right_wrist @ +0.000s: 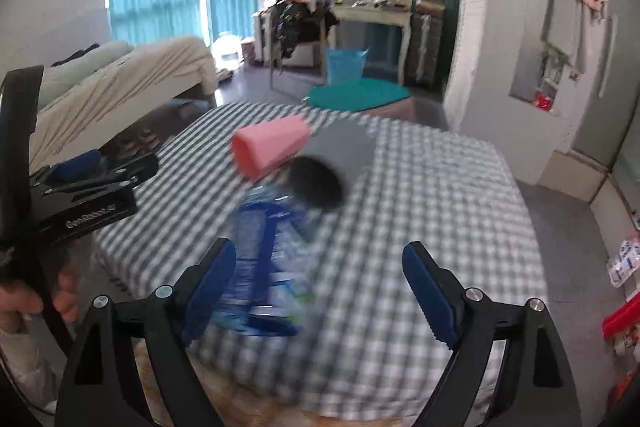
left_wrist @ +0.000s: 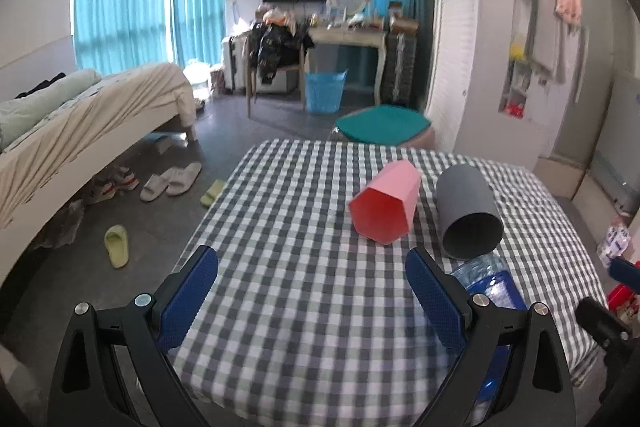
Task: Flip cup upside down
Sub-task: 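Lift the blue bottle with the right gripper and swing it toward the left gripper, then grasp the bottle cap end with the left gripper while the right gripper holds the bottle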
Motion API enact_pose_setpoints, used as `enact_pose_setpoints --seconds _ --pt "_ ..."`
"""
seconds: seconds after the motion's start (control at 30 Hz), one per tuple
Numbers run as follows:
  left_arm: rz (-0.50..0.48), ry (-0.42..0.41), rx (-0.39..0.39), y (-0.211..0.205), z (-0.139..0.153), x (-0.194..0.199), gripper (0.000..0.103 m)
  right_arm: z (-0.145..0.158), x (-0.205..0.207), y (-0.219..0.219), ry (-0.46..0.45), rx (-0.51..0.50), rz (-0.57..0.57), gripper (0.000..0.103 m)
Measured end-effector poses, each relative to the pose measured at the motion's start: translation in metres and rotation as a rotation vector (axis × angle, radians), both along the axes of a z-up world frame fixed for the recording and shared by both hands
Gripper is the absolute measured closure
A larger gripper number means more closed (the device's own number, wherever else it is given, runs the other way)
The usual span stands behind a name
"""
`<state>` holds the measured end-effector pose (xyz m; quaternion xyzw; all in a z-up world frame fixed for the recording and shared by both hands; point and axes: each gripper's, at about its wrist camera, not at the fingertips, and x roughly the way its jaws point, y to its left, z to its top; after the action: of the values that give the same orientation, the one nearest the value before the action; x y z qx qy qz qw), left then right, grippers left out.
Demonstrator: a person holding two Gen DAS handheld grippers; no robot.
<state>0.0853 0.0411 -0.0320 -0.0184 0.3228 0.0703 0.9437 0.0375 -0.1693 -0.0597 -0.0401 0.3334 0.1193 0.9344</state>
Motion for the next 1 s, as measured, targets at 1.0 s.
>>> enact_pose_setpoints --seconds 1.0 --pt "-0.237 0.557 -0.127 -0.110 -0.045 0.096 0.029 -0.029 0.042 -0.143 0.085 0.142 -0.197 0.017"
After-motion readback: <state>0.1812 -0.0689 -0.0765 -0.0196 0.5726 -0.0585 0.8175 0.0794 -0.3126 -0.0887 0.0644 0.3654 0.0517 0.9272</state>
